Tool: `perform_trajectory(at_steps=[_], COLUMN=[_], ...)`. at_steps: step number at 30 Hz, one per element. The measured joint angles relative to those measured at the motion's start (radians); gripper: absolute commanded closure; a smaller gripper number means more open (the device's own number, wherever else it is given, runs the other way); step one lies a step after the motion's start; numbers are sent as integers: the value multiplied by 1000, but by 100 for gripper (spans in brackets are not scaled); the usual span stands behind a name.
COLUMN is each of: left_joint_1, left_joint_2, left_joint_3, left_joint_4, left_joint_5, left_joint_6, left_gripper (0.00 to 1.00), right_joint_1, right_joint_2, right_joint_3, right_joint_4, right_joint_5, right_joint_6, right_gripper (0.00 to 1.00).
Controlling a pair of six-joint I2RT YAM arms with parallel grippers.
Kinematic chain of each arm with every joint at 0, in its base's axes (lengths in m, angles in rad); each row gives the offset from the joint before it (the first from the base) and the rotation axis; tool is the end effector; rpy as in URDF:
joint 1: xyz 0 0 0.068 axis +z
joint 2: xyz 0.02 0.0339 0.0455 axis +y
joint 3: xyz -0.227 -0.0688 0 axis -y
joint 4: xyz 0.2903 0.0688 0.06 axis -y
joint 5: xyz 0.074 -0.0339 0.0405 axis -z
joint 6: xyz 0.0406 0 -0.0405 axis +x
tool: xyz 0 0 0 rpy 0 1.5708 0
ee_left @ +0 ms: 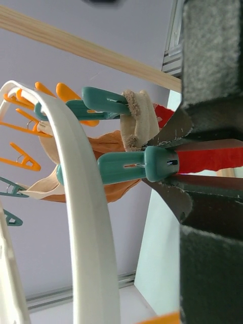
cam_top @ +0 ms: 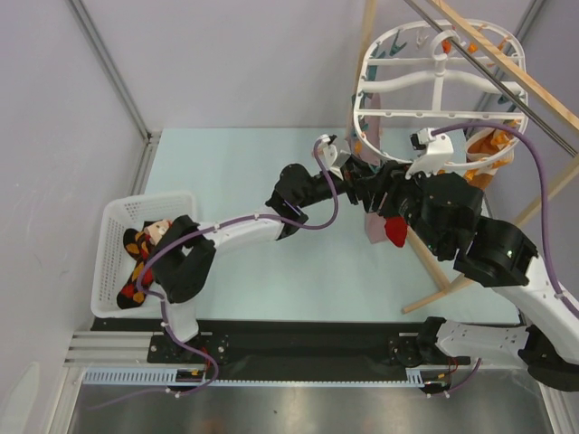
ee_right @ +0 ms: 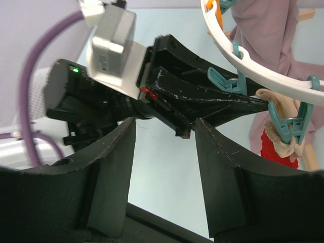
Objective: Clip the socks to the hanger
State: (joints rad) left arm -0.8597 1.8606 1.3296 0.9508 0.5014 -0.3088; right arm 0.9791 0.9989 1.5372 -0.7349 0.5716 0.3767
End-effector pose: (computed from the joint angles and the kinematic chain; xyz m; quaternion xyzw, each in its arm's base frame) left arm 0.2891 -0.3655 0.2804 0.3437 0.4508 -0.5609 0.6034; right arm 0.1419 0.1718 0.4836 -0.0493 0.7614 0.2119 0.6107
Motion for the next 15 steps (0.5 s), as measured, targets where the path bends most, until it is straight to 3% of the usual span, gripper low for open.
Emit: perform_trajectory(at_steps=[15], left_joint_1=[-42], left_joint_2=[-62], left_joint_3=[2], left_joint_4=[-113], left_joint_5=[-28], left_joint_6=[16], left_gripper=[100], right_joint_1=[-6], right_joint_2=[44], right_joint_3=[-2], right_joint_4=[-8], right_joint_5=[147], right_joint_6=[-57], right_gripper=[50])
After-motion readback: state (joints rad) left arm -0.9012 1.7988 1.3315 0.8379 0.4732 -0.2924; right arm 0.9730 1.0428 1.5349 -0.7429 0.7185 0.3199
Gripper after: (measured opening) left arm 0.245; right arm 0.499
